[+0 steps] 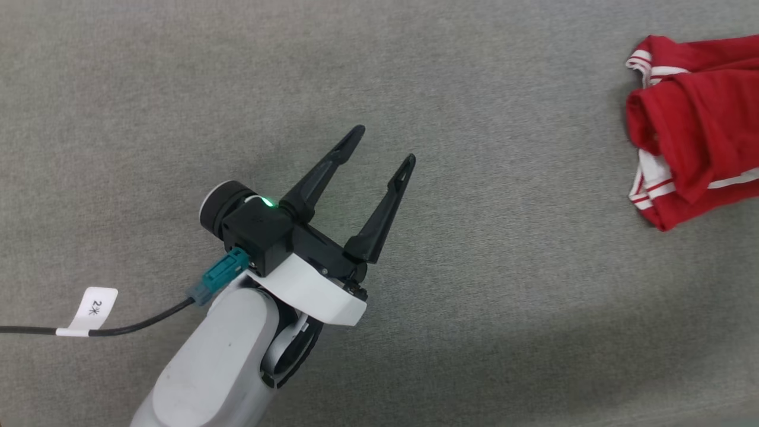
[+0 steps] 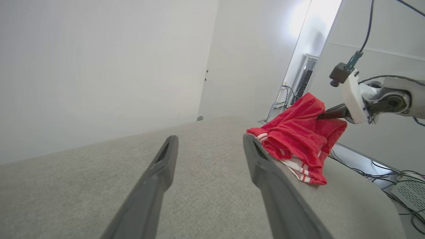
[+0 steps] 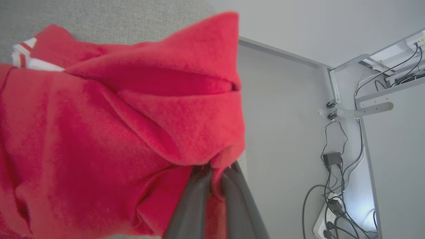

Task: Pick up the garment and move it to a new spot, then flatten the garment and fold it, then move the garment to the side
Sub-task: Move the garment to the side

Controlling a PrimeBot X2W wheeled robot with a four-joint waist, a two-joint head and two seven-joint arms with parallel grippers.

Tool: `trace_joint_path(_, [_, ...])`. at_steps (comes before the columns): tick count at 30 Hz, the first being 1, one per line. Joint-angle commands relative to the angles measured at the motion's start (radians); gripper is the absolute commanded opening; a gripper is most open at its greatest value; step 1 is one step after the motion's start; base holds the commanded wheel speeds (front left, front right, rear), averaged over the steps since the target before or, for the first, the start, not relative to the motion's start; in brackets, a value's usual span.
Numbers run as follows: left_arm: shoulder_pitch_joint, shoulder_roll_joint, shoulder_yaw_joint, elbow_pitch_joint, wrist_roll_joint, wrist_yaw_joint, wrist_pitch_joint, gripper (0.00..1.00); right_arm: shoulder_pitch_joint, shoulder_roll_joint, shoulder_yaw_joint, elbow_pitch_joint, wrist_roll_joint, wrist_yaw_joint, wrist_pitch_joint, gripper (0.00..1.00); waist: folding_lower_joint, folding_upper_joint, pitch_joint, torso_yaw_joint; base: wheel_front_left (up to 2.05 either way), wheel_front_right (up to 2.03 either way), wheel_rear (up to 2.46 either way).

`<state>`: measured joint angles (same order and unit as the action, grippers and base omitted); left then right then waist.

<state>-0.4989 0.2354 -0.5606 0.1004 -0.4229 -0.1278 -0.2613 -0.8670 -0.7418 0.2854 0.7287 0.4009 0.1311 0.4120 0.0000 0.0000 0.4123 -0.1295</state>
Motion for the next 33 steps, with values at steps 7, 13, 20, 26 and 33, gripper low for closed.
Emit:
trace_joint_path(7, [-0.028,0.01,-0.007,0.002,-0.008,-0.004,-0.005,1.0,-0.05,0.06,-0.02,0.146,-0.092,-0.001,-0.076,0.0,0.0,0.0,0.025,0.03,0.0,0.0,0.0])
trace_joint_path(13, [-0.03,0.008,0.003,0.001,-0.016,-0.004,-0.005,1.0,-0.096,0.09,-0.033,0.238,-0.124,0.0,-0.136,1.0,0.0,0.0,0.029,0.047,0.0,0.0,0.0])
trace_joint_path(20, [-0.004,0.018,0.024,0.002,-0.016,-0.004,-0.005,1.0,-0.136,0.097,-0.042,0.29,-0.132,-0.001,-0.178,1.0,0.0,0.0,0.004,0.042,0.0,0.0,0.0])
trace_joint_path(26, [0.046,0.023,0.07,-0.001,-0.014,-0.004,-0.005,1.0,-0.134,0.121,-0.04,0.299,-0.087,-0.001,-0.231,1.0,0.0,0.0,-0.053,0.041,0.0,0.0,0.0])
trace_joint_path(33, [0.14,0.027,0.161,0.004,-0.01,-0.004,-0.005,1.0,-0.07,0.171,-0.034,0.25,-0.015,0.0,-0.35,1.0,0.0,0.0,-0.136,0.052,0.0,0.0,0.0])
